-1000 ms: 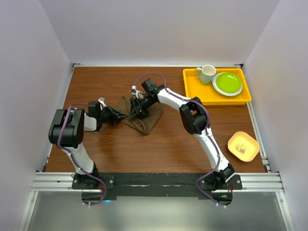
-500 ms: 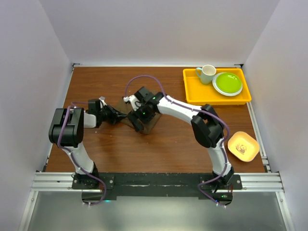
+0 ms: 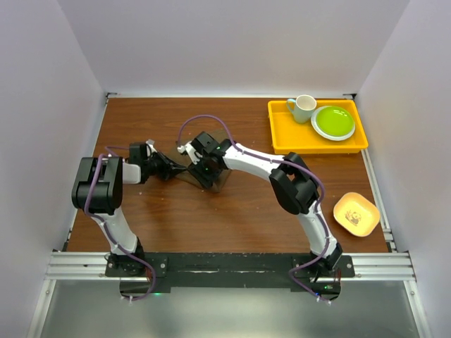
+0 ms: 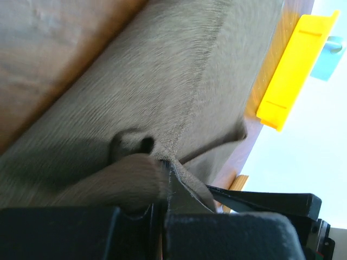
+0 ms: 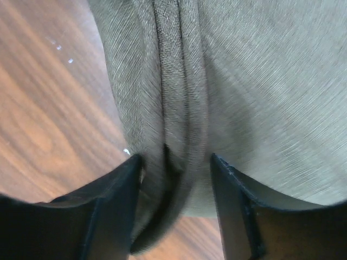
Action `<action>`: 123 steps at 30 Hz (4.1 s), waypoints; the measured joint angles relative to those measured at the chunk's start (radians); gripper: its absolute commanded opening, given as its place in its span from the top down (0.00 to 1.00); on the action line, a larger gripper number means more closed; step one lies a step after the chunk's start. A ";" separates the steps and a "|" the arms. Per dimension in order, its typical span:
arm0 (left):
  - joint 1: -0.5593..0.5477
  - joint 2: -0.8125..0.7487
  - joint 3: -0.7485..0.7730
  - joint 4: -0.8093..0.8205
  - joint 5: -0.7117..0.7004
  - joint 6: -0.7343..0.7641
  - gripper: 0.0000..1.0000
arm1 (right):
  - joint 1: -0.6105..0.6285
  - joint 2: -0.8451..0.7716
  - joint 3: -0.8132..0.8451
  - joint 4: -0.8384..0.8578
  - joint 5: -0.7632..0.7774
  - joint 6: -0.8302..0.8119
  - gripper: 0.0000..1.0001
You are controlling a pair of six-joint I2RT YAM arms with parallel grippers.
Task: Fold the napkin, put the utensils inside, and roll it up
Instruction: Roll the napkin with the utensil
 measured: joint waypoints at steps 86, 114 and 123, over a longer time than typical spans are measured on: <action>0.019 0.075 0.128 -0.065 0.060 0.170 1.00 | -0.219 0.077 0.080 -0.142 -0.321 0.105 0.72; 0.019 0.119 0.269 -0.313 0.084 0.232 1.00 | 0.147 -0.151 -0.119 0.154 0.223 -0.356 0.27; 0.019 0.119 0.269 -0.314 0.084 0.232 1.00 | 0.161 -0.066 -0.185 0.280 0.311 -0.455 0.35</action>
